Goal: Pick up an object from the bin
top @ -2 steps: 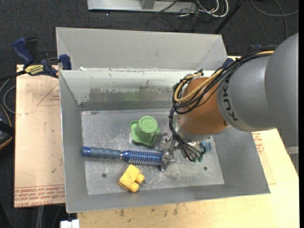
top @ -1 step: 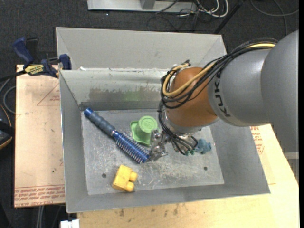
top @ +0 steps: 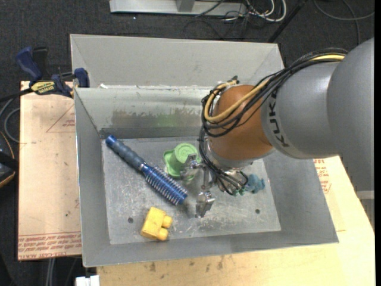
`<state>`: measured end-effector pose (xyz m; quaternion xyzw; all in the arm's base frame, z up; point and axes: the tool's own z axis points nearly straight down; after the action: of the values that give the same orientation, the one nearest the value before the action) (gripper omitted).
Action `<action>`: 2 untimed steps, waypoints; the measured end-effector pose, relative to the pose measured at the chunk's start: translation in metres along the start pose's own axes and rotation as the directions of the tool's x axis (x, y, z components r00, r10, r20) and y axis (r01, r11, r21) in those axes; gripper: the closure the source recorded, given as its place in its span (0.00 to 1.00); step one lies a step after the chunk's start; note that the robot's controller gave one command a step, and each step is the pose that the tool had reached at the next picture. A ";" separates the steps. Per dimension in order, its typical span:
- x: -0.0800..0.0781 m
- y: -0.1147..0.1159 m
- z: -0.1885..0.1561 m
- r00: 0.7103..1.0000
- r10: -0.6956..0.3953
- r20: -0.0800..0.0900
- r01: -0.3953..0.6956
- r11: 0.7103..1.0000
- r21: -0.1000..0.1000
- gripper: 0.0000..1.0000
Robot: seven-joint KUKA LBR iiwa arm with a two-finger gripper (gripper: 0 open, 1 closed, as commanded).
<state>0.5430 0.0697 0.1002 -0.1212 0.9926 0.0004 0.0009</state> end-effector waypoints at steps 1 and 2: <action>-0.038 0.027 0.024 0.996 0.091 0.005 -0.091 0.996 0.000 0.00; -0.040 0.026 0.022 0.995 0.094 0.015 -0.094 0.996 -0.001 1.00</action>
Offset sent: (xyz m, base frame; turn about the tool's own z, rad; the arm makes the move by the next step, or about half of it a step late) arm 0.0266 0.0338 -0.0302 0.0938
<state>0.5756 0.1050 0.0780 -0.0741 0.9972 0.0014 0.0081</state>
